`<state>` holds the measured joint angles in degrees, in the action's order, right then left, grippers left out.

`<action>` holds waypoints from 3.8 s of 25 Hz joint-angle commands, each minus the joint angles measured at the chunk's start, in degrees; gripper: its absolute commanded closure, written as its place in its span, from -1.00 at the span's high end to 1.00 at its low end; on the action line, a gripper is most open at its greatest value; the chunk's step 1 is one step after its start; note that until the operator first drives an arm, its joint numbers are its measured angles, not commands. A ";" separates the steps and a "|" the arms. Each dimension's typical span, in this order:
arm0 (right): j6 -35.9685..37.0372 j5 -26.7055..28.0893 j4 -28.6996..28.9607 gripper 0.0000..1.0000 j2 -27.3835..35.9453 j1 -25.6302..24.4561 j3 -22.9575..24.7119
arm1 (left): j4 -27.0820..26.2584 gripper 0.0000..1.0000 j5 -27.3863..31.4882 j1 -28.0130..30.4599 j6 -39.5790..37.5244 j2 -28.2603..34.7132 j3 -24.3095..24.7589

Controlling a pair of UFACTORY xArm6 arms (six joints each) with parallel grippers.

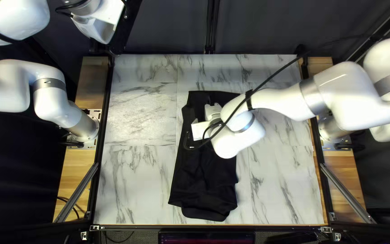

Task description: Fold t-shirt

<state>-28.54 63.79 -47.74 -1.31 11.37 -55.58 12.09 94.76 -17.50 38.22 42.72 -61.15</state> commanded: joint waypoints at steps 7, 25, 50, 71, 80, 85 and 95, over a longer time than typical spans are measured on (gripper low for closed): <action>36.96 16.11 31.34 1.00 46.57 -18.54 10.76 | 0.00 1.00 0.00 0.00 0.00 0.00 0.00; 38.71 24.74 42.00 1.00 55.70 -21.97 6.55 | 0.00 1.00 0.00 0.00 0.00 0.00 0.00; 38.71 24.74 42.00 1.00 55.70 -21.97 6.55 | -1.49 1.00 -28.15 9.39 -19.66 -12.54 15.63; 38.71 24.74 42.00 1.00 55.70 -21.97 6.55 | 8.06 1.00 -49.92 21.26 -61.15 -48.88 6.84; 38.71 24.74 42.00 1.00 55.70 -21.97 6.55 | 13.07 1.00 -46.62 21.63 -73.47 -57.63 -0.61; 38.71 24.74 42.00 1.00 55.70 -21.97 6.55 | 12.92 1.00 -46.56 21.13 -74.14 -58.13 -0.22; 38.71 24.74 42.00 1.00 55.70 -21.97 6.55 | 14.86 1.00 -46.10 20.55 -83.47 -59.79 1.22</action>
<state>10.17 88.53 -5.74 54.39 -10.60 -49.04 26.43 48.43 2.94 -43.04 -16.68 -60.26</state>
